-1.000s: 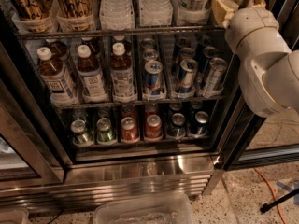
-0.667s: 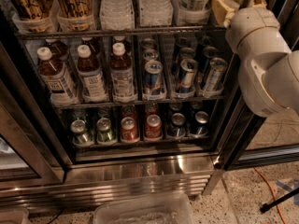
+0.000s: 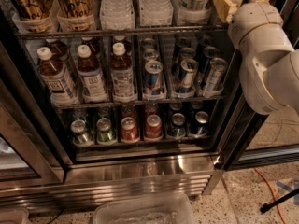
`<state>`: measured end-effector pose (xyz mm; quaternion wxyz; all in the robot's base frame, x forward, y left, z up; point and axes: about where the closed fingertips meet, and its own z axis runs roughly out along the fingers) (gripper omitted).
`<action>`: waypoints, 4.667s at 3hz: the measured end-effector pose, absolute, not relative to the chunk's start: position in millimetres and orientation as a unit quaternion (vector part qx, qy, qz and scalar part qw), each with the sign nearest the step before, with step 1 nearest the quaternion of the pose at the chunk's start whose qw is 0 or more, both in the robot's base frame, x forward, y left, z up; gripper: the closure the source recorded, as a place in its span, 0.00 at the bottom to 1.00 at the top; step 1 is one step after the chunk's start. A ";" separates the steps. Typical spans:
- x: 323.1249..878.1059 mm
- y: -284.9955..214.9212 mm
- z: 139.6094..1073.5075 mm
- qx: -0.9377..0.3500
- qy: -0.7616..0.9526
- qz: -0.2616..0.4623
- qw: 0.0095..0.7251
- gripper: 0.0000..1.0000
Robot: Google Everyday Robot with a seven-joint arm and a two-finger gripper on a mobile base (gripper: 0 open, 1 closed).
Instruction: Pick 7up can from top shelf of fridge
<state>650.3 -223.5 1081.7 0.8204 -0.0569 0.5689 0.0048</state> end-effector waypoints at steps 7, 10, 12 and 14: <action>593.1 -224.7 1095.2 -0.121 0.545 0.067 0.827 1.00; 576.1 -172.7 1075.3 -0.289 0.601 0.184 0.722 1.00; 560.9 -186.8 1032.8 -0.347 0.630 0.202 0.665 1.00; 546.1 -168.7 1026.6 -0.353 0.631 0.206 0.659 1.00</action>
Offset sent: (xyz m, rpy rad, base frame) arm -0.0149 -0.0060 0.0300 0.0330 -0.1228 0.0322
